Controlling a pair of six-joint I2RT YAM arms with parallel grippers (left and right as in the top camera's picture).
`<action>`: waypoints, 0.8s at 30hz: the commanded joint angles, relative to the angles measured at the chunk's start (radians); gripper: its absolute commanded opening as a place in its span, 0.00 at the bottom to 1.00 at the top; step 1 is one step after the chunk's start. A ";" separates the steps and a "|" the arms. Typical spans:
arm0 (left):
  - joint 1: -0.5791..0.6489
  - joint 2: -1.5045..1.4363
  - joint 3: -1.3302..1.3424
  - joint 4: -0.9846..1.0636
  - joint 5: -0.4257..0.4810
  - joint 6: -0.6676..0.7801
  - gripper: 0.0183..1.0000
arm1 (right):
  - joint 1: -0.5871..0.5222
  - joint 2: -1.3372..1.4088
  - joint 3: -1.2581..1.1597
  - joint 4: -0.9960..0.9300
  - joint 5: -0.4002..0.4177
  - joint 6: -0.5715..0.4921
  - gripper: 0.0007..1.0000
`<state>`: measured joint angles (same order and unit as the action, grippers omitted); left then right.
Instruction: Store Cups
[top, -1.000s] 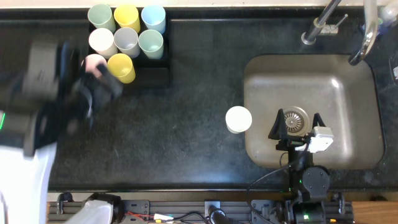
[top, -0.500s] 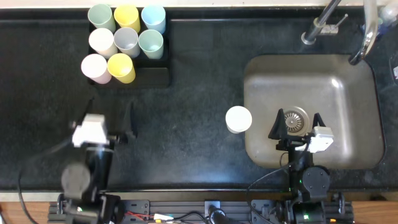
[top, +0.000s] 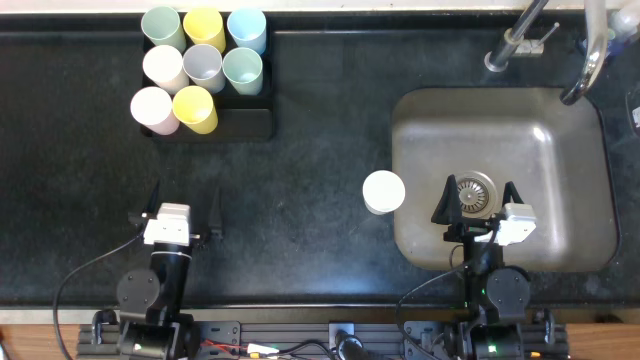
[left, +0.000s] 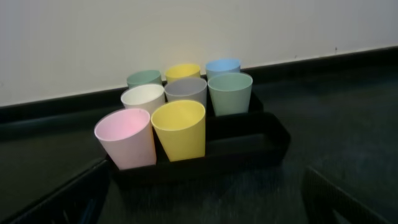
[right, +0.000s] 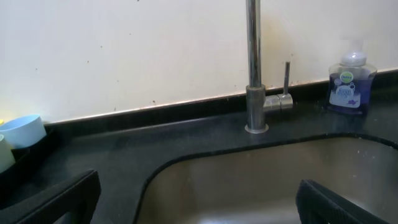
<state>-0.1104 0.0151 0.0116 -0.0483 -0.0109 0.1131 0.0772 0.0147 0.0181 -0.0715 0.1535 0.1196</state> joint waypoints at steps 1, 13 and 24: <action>0.005 -0.013 -0.004 -0.037 0.010 -0.035 1.00 | -0.005 -0.008 -0.013 0.006 -0.003 0.004 1.00; 0.032 -0.013 -0.004 -0.036 0.010 -0.035 1.00 | -0.005 -0.008 -0.013 0.006 -0.003 0.004 1.00; 0.033 -0.013 -0.004 -0.036 0.010 -0.035 1.00 | -0.005 -0.008 -0.013 0.006 -0.003 0.004 1.00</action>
<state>-0.0834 0.0132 0.0116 -0.0834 -0.0109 0.1032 0.0772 0.0147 0.0181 -0.0715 0.1535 0.1192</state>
